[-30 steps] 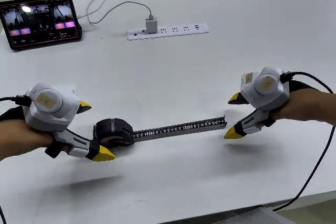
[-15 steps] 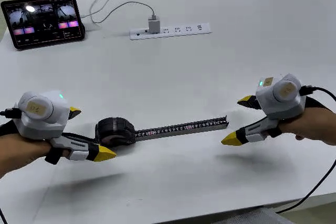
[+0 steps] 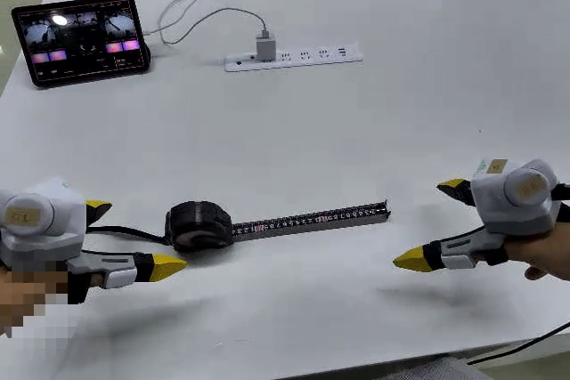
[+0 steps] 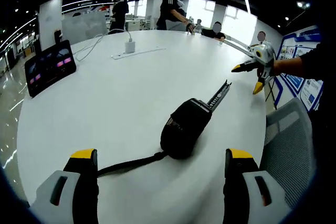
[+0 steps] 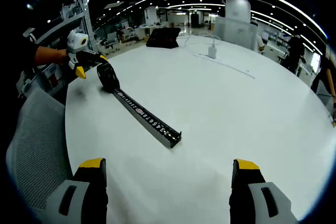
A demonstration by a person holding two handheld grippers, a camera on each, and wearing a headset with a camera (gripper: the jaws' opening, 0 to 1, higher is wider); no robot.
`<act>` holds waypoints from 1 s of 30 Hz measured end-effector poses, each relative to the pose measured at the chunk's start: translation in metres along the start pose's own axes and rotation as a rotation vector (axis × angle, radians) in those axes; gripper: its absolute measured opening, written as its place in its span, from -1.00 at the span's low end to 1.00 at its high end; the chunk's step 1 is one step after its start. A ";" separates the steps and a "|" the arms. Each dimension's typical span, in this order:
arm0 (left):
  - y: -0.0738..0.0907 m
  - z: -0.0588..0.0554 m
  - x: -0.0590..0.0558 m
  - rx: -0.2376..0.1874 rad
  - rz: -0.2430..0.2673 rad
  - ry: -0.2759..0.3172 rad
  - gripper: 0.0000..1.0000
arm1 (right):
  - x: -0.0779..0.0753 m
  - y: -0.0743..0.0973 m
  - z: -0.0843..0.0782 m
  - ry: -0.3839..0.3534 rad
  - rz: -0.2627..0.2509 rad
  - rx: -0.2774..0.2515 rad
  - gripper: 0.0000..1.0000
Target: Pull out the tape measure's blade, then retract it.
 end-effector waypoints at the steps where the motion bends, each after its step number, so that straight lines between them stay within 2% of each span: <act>1: 0.002 -0.003 0.001 -0.001 0.001 0.010 0.98 | 0.000 0.002 -0.002 -0.004 -0.006 -0.001 0.98; 6: 0.011 -0.008 0.005 -0.035 0.039 -0.008 0.98 | 0.001 0.013 -0.006 0.001 -0.033 -0.017 0.98; 8: 0.014 -0.015 0.008 -0.010 0.058 -0.010 0.98 | 0.002 0.016 -0.009 -0.003 -0.034 -0.018 0.98; 10: 0.017 -0.018 0.009 -0.007 0.066 -0.001 0.98 | 0.005 0.017 -0.013 0.000 -0.036 -0.011 0.98; 11: 0.020 -0.018 0.010 -0.023 0.071 0.003 0.98 | 0.006 0.019 -0.015 0.014 -0.041 -0.001 0.98; 13: 0.024 -0.019 0.011 -0.040 0.083 0.004 0.98 | 0.010 0.021 -0.015 0.034 -0.039 -0.014 0.98; 15: 0.027 -0.018 0.011 -0.062 0.085 0.004 0.98 | 0.011 0.023 -0.015 0.046 -0.043 -0.022 0.98; 18: 0.031 -0.023 0.007 -0.071 0.086 -0.024 0.98 | 0.011 0.027 -0.016 0.048 -0.049 -0.022 0.98; 21: 0.034 -0.031 0.005 -0.060 0.081 -0.024 0.98 | 0.013 0.031 -0.016 0.048 -0.058 -0.026 0.98; 30: 0.043 -0.039 -0.001 -0.073 0.086 -0.038 0.98 | 0.012 0.047 -0.030 0.045 -0.071 -0.025 0.98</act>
Point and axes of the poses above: the centre of the closed fingertips' face, and the gripper's own axes: y roughly backward along the fingers, x roughly to its left, z roughly out of its top, the point moved 2 cm from there along y, roughly backward along the fingers, and after that the axes turned 8 degrees about z, right-handed, at the moved point
